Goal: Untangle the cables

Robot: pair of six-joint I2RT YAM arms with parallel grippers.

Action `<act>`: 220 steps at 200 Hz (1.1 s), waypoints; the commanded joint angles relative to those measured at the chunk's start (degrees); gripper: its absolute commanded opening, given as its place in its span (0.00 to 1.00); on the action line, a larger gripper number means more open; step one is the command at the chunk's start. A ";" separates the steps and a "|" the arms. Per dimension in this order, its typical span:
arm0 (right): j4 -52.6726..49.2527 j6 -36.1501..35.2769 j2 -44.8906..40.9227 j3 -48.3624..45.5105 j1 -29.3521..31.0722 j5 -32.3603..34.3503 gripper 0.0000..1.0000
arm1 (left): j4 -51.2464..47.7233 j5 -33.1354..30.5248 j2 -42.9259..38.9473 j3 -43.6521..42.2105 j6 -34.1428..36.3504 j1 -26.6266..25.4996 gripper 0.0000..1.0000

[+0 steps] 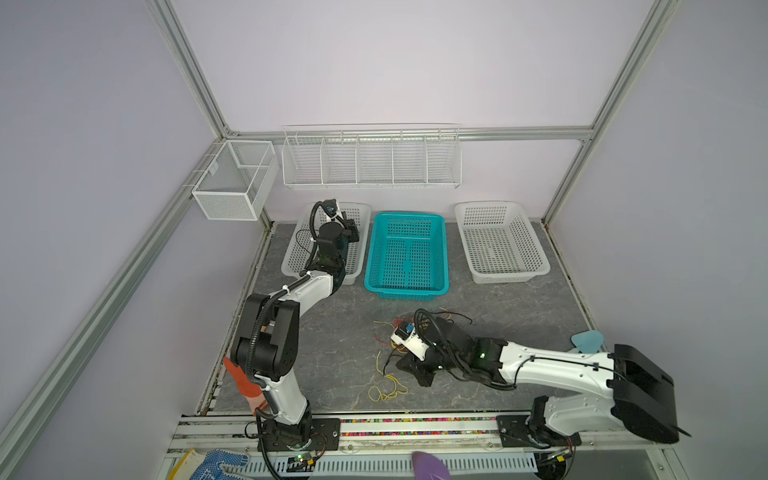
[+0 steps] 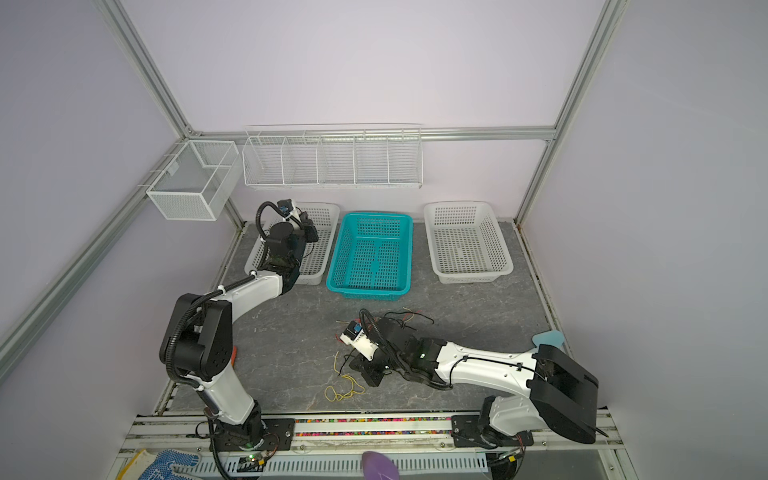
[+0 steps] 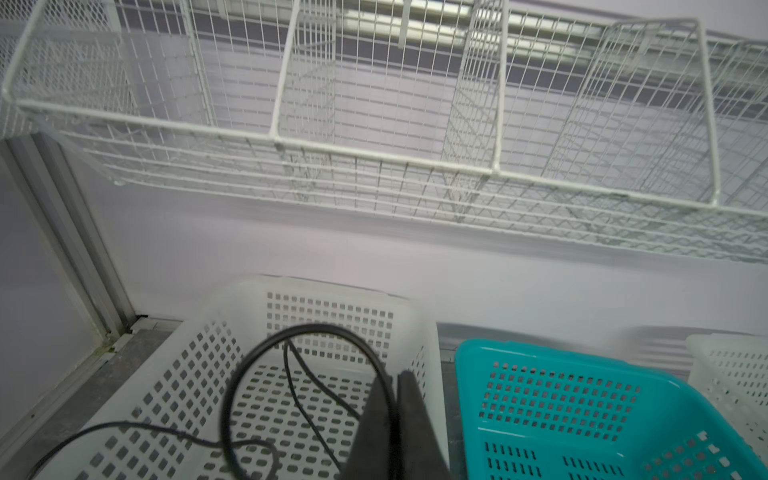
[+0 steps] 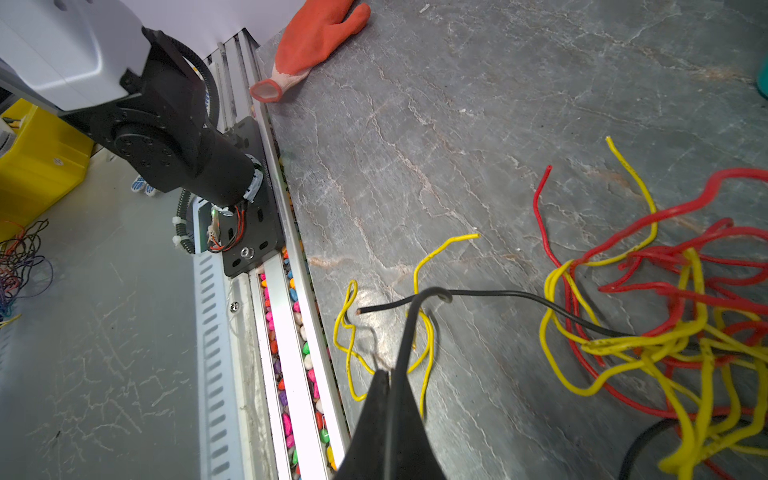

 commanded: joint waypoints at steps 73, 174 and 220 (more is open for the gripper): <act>-9.25 1.13 -3.08 6.71 0.47 5.01 0.08 | -12.12 3.30 -8.69 -0.26 -13.16 2.30 0.31; -17.03 1.93 -7.42 10.67 0.46 11.43 0.10 | -36.17 7.08 -25.36 -2.82 -29.62 3.76 0.38; -19.59 2.53 -8.06 11.95 0.37 12.85 0.07 | -44.80 10.26 -36.98 -12.80 -37.66 1.98 0.38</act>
